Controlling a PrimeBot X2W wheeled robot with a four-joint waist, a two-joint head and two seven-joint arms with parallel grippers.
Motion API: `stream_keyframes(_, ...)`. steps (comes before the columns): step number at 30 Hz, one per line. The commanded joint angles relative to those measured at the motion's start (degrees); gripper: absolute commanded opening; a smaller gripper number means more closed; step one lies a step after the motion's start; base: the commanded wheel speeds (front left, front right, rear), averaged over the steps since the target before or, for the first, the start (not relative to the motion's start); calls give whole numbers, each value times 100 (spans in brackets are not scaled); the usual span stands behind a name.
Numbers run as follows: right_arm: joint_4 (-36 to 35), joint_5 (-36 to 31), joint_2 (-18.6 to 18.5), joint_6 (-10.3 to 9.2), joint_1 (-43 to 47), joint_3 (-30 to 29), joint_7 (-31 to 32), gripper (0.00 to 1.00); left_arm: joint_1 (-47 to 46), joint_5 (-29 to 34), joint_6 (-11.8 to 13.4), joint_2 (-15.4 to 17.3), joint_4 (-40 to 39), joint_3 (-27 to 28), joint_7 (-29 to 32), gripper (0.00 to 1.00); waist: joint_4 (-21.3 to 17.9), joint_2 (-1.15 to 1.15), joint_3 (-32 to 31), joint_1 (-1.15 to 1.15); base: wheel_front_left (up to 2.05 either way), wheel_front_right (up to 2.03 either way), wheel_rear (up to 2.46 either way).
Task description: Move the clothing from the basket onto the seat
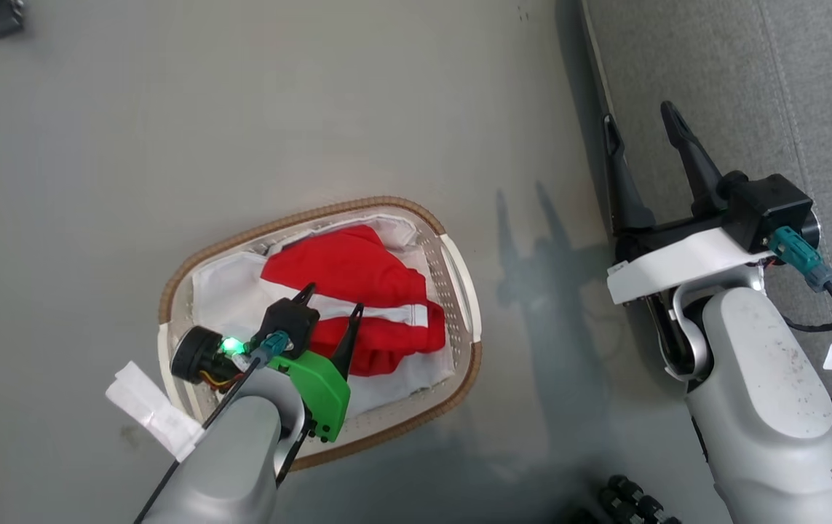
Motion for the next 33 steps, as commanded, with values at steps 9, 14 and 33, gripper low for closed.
stream_keyframes(9,-77,115,-19,-8,-236,-9,-10,100,-609,145,-22,118,511,-649,-1,100,-227,0,733,-1,0,0,0)
stream_keyframes(14,-105,132,-20,-8,-268,-36,-10,100,-820,344,-23,247,651,-951,-1,100,-240,0,948,-1,0,0,0)
stream_keyframes(33,-259,244,-19,-8,-443,-99,-10,100,-1542,1316,435,542,948,-1826,0,100,-275,0,1668,-1,0,0,0)
